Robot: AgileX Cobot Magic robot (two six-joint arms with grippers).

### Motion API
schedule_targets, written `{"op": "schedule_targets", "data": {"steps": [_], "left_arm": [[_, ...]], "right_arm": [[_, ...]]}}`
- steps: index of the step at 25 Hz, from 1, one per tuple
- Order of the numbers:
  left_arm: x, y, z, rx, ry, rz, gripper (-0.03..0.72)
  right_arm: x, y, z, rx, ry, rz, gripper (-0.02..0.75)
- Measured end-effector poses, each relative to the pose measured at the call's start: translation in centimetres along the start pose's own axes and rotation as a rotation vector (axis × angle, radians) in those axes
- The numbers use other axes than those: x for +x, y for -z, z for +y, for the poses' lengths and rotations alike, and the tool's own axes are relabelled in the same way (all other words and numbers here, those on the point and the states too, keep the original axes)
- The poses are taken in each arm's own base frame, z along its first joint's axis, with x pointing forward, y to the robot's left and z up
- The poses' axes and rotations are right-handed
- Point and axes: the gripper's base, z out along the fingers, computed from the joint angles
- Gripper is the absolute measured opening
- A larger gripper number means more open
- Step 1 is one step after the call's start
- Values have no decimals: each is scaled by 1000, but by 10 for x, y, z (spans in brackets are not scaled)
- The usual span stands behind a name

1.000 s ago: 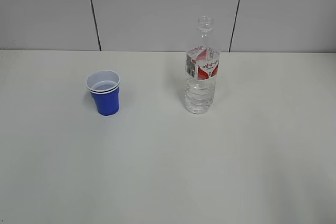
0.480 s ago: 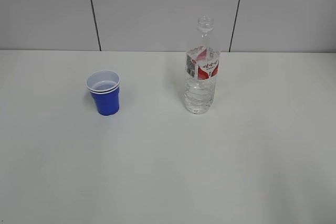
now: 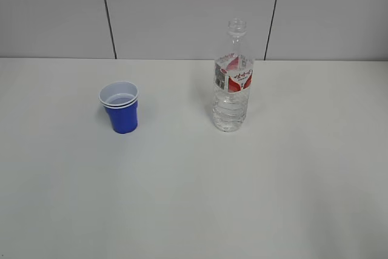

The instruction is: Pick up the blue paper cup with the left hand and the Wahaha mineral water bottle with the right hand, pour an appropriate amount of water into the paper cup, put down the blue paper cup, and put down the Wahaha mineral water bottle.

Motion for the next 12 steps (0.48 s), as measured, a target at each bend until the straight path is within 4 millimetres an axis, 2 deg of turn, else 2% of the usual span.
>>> {"op": "schedule_targets", "data": {"steps": [8,12], "left_arm": [[0,1,0,-233,146,-24,480],[3,5,-1,-331,204,-62,478]], "right_arm": [[4,4,-2,176,-151,46,588],[10,13,1,264,-206,-2,588]]}}
